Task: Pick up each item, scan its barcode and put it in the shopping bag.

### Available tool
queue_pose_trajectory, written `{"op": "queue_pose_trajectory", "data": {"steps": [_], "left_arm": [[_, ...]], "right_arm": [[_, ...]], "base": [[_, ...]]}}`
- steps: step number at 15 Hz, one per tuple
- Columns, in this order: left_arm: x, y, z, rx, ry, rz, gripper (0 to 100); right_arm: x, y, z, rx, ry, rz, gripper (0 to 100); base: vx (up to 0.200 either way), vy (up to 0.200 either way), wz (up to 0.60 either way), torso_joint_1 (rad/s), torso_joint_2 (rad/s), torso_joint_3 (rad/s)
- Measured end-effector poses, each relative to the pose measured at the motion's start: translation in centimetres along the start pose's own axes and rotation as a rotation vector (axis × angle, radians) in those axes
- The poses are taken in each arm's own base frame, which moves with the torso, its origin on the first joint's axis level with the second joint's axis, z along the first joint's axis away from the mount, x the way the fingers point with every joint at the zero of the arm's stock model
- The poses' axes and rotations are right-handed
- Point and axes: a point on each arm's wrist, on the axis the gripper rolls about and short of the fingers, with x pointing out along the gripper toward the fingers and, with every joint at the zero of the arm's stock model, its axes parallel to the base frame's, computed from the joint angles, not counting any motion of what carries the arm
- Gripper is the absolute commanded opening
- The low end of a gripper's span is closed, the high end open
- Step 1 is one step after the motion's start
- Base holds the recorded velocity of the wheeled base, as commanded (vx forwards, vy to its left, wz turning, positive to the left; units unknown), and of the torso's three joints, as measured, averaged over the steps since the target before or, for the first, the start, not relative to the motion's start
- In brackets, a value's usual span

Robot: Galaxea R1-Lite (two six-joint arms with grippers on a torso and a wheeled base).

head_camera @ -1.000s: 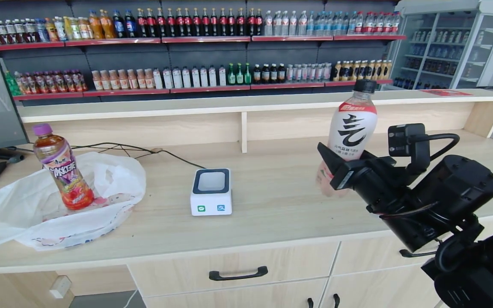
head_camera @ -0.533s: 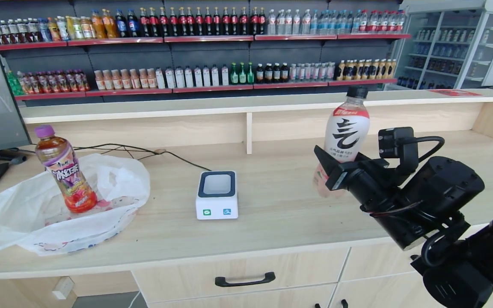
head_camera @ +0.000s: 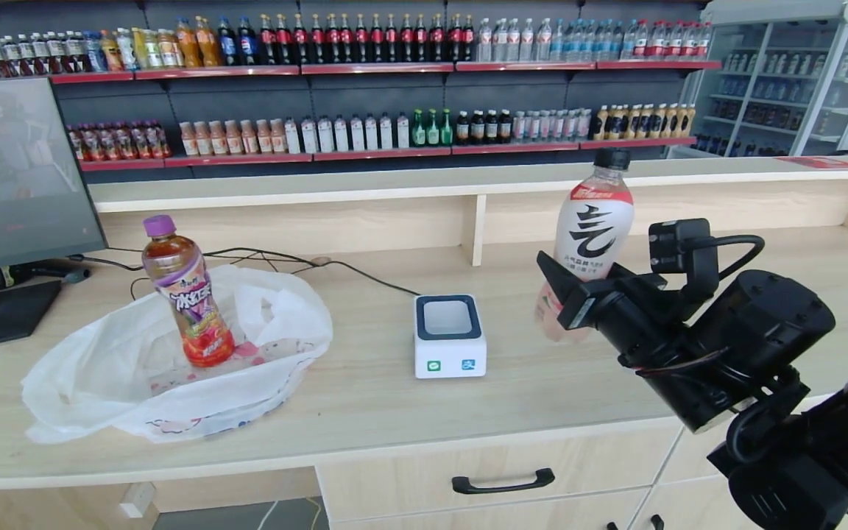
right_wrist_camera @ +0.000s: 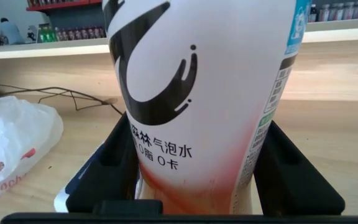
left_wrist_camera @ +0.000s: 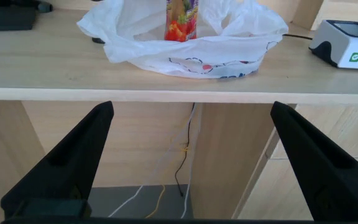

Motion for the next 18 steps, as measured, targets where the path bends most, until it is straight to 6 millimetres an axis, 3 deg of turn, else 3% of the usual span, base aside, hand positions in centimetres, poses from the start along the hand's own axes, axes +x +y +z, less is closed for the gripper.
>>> {"op": "queue_pose_trajectory", "data": {"steps": [4,11,18], "left_arm": [[0.0,0.0,0.0,0.000,0.000,0.000,100],[0.0,0.0,0.0,0.003,0.000,-0.001,100],[0.0,0.0,0.0,0.003,0.000,-0.001,100]], "right_arm": [[0.0,0.1,0.0,0.001,0.000,0.003,0],[0.6,0.2,0.2,0.010,-0.022,0.003,0],[1.5,0.6,1.1,0.269,-0.066,0.029,0]], "base": [[0.000,0.200,0.00,0.002,0.00,0.004],[0.000,0.000,0.00,0.000,0.00,0.000],[0.000,0.000,0.00,0.000,0.00,0.000]]}}
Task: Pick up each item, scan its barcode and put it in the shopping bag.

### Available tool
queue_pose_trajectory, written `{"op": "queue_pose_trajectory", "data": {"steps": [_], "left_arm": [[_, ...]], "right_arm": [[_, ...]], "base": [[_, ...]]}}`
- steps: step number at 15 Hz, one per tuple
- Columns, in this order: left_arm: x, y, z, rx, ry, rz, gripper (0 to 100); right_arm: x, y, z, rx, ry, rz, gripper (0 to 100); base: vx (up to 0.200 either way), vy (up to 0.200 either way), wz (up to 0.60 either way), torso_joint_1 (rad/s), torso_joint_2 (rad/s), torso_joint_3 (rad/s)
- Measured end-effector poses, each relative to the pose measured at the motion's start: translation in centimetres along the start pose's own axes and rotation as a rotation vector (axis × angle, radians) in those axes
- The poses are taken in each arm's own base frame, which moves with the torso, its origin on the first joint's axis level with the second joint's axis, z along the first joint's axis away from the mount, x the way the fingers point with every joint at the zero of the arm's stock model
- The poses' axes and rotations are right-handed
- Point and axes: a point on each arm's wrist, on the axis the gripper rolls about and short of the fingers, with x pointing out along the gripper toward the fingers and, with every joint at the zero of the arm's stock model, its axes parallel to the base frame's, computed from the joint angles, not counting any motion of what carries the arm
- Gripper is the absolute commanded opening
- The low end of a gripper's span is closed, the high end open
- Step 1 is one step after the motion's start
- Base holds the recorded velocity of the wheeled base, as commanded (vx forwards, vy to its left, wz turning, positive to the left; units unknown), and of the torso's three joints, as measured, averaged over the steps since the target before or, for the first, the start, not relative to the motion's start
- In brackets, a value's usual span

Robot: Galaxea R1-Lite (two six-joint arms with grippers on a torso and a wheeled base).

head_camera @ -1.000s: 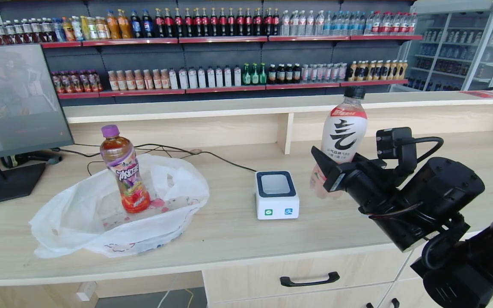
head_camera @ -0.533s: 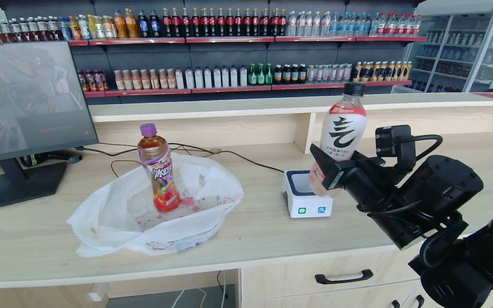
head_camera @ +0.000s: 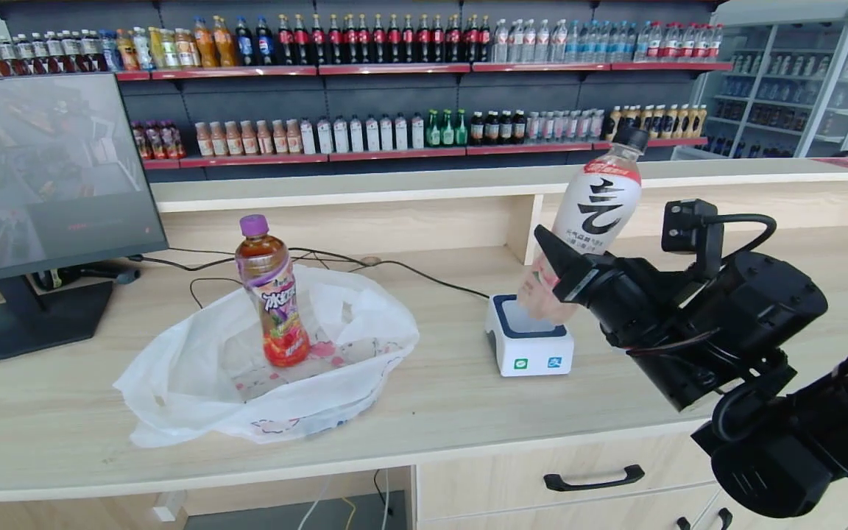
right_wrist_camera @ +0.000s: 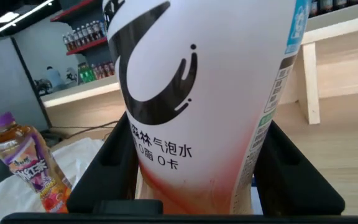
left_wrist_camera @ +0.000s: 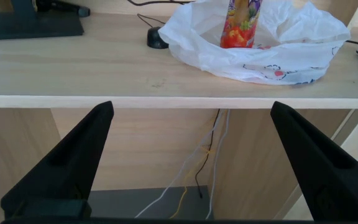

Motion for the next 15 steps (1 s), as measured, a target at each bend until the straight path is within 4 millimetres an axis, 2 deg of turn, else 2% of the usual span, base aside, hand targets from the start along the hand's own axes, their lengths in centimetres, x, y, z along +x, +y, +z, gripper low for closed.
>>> {"op": "queue_pose_trajectory", "data": {"steps": [4,6,8,15], "left_arm": [[0.0,0.0,0.0,0.000,0.000,0.000,100],[0.0,0.0,0.0,0.000,0.000,0.000,100],[0.0,0.0,0.0,0.000,0.000,0.000,100],[0.0,0.0,0.0,0.000,0.000,0.000,100]], "right_arm": [[-0.1,0.3,0.0,0.239,-0.006,-0.010,0],[-0.1,1.1,-0.2,0.336,-0.017,-0.026,0],[-0.4,2.5,-0.6,0.519,-0.038,-0.063,0],[-0.8,4.3,-1.6,0.676,-0.007,-0.038,0]], "base": [[0.000,0.000,0.00,0.000,0.00,0.000],[0.000,0.000,0.00,0.000,0.00,0.000],[0.000,0.000,0.00,0.000,0.00,0.000],[0.000,0.000,0.00,0.000,0.00,0.000]]}}
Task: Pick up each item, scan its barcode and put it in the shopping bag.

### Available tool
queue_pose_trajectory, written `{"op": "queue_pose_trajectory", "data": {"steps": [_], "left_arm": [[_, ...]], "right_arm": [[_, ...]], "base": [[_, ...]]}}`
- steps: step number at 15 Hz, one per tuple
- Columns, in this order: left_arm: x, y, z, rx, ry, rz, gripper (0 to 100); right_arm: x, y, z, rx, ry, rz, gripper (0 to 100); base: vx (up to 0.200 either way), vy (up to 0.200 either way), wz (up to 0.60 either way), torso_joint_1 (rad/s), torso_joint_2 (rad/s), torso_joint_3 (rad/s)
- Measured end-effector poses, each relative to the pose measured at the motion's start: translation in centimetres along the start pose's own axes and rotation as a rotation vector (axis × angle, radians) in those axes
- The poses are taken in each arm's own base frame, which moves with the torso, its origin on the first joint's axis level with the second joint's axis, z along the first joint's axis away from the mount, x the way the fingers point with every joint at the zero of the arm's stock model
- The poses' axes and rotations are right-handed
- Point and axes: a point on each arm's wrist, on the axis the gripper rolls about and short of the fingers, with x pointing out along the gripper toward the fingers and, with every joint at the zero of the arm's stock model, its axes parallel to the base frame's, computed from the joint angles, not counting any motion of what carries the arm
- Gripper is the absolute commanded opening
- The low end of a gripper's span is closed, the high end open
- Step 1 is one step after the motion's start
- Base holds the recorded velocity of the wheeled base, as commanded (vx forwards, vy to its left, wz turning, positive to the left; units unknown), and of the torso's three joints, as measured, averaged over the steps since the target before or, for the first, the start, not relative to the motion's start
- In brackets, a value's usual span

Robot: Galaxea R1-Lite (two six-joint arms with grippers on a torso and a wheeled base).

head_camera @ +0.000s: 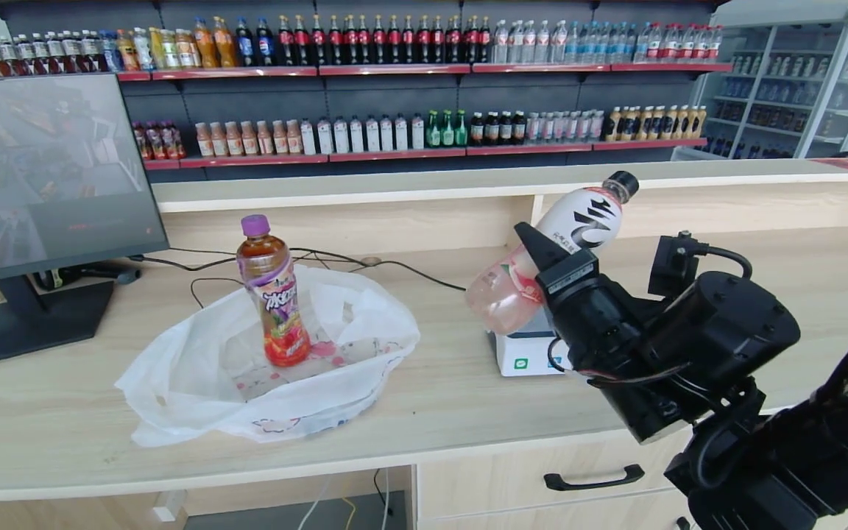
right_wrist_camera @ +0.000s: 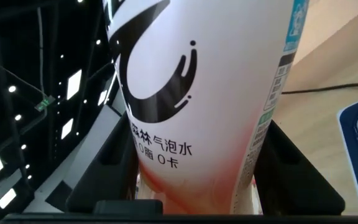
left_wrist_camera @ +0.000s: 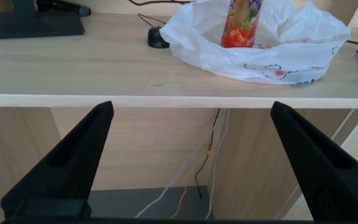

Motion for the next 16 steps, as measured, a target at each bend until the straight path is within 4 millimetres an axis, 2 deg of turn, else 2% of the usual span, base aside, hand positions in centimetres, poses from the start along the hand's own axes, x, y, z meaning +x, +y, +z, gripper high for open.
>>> {"op": "queue_pose_trajectory", "data": {"steps": [4,9,13,16], "left_arm": [[0.0,0.0,0.0,0.000,0.000,0.000,100],[0.0,0.0,0.0,0.000,0.000,0.000,100],[0.0,0.0,0.0,0.000,0.000,0.000,100],[0.0,0.0,0.0,0.000,0.000,0.000,100]], "right_arm": [[0.2,-0.6,-0.7,0.068,-0.013,-0.033,0],[2.2,-3.5,-1.3,0.152,-0.067,-0.099,0],[3.8,-6.4,-0.1,0.147,-0.131,-0.149,0],[4.5,-7.4,0.2,0.141,-0.153,-0.156,0]], "base": [[0.000,0.000,0.00,0.000,0.00,0.000],[0.000,0.000,0.00,0.000,0.00,0.000],[0.000,0.000,0.00,0.000,0.00,0.000],[0.000,0.000,0.00,0.000,0.00,0.000]]}}
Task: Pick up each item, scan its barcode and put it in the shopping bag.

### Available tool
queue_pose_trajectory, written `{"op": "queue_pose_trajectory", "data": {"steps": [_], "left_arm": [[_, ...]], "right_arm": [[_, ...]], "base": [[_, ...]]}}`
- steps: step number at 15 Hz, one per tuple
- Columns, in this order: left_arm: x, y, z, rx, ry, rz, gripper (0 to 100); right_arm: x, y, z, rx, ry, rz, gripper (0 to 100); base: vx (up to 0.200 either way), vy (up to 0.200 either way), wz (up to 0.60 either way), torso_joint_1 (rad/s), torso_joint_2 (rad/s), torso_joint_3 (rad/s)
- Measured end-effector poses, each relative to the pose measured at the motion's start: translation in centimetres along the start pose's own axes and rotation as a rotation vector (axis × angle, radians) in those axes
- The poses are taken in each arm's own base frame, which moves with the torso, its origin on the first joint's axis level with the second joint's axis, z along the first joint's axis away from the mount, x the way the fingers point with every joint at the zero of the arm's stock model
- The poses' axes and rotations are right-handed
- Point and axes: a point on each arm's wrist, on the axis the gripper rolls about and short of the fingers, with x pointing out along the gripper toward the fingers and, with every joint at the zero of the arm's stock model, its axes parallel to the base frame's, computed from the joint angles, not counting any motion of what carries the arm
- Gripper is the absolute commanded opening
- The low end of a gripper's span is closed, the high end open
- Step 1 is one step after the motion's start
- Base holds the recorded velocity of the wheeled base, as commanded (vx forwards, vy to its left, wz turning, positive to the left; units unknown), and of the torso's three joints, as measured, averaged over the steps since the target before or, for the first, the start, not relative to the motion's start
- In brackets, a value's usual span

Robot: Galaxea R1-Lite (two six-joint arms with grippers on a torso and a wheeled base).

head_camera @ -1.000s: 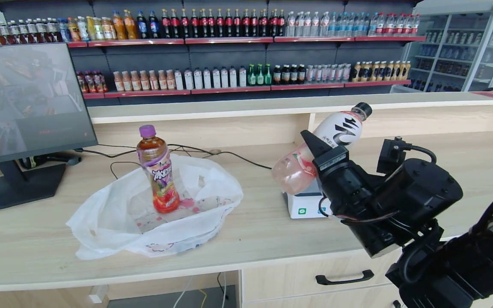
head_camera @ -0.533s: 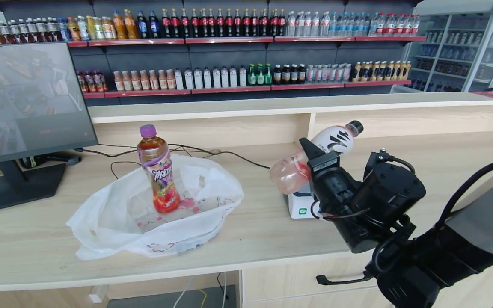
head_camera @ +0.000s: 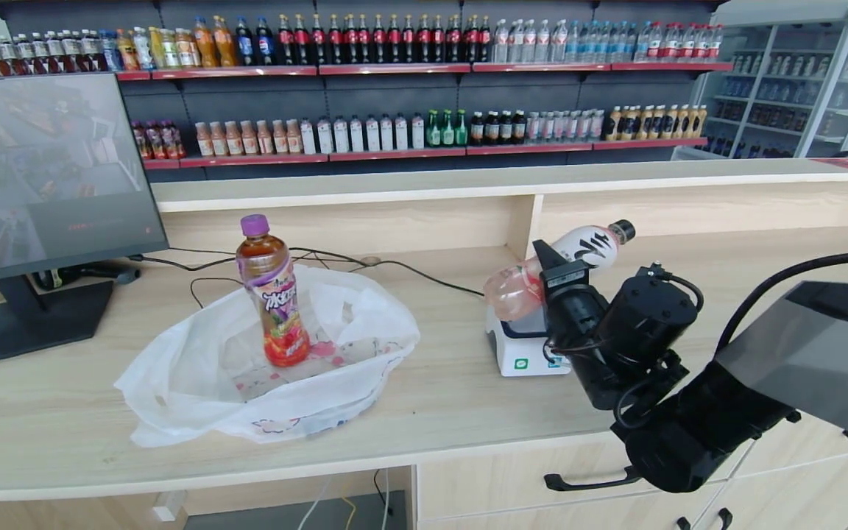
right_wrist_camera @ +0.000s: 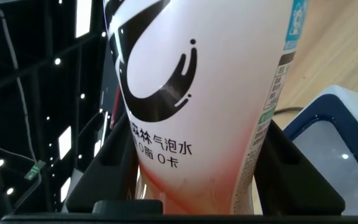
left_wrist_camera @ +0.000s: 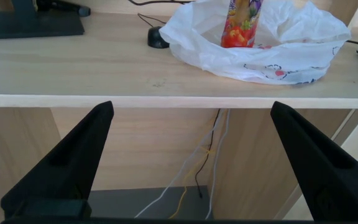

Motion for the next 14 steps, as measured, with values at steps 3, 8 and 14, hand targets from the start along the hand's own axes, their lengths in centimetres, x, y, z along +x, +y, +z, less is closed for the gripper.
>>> {"op": "queue_pose_trajectory", "data": {"steps": [3,8,14], "left_arm": [[0.0,0.0,0.0,0.000,0.000,0.000,100],[0.0,0.0,0.0,0.000,0.000,0.000,100],[0.0,0.0,0.0,0.000,0.000,0.000,100]], "right_arm": [[0.4,-0.5,0.2,-0.002,-0.012,-0.010,0],[0.7,-1.3,0.5,-0.011,-0.024,-0.027,0],[0.6,-1.4,0.3,-0.011,-0.019,-0.027,0]], "base": [[0.000,0.000,0.00,0.000,0.00,0.000],[0.000,0.000,0.00,0.000,0.00,0.000],[0.000,0.000,0.00,0.000,0.00,0.000]]}}
